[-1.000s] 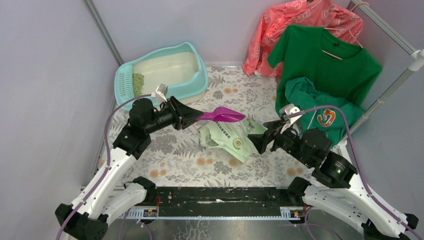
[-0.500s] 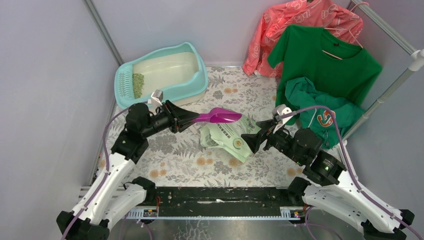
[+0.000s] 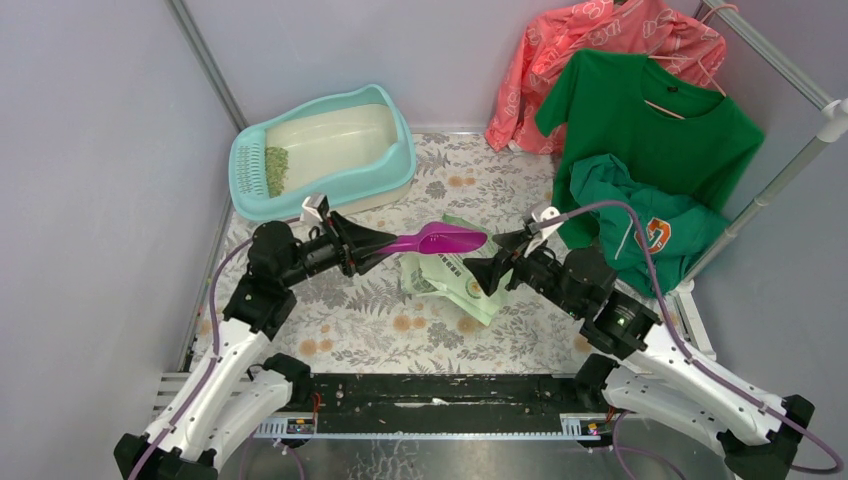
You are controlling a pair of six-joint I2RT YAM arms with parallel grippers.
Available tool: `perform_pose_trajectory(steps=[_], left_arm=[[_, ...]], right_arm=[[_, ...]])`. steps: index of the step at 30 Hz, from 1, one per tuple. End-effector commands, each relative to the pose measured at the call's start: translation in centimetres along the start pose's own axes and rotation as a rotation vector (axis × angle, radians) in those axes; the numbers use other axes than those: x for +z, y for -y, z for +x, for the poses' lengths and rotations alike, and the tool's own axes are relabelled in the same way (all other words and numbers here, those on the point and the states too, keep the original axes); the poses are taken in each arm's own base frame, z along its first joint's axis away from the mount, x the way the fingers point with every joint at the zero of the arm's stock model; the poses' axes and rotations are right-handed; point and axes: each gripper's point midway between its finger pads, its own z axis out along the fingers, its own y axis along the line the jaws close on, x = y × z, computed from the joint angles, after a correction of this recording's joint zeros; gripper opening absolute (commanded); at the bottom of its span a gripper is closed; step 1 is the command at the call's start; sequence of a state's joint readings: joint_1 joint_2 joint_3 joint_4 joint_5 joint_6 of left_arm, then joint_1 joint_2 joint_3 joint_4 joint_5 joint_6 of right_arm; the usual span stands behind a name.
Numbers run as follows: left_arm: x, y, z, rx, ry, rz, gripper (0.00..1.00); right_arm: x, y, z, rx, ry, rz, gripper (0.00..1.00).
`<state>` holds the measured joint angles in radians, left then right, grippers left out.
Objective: Fill the litter box with clean litter
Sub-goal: Pick up the spatula from the center of the board.
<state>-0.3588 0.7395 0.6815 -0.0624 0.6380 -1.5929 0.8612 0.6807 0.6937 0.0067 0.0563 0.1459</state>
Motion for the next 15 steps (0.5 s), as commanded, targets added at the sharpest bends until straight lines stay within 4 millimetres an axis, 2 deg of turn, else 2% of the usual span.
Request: perform_pose_trajectory(steps=[1, 5, 11, 15], left_arm=[[-0.9, 2.5, 1.4, 0.027, -0.063, 0.096, 0.02], [-1.1, 2.4, 1.7, 0.021, -0.073, 0.1, 0.02], [-0.9, 1.3, 1.6, 0.009, -0.078, 0.087, 0.03], [-0.8, 1.0, 1.6, 0.003, -0.083, 0.089, 0.03]], right_arm=[[0.9, -1.2, -2.3, -0.006, 0.1, -0.062, 0.87], [1.1, -1.4, -2.7, -0.01, 0.127, -0.075, 0.87], [0.6, -3.1, -3.8, -0.021, 0.162, -0.169, 0.84], [0.6, -3.4, -4.1, -0.03, 0.164, -0.186, 0.77]])
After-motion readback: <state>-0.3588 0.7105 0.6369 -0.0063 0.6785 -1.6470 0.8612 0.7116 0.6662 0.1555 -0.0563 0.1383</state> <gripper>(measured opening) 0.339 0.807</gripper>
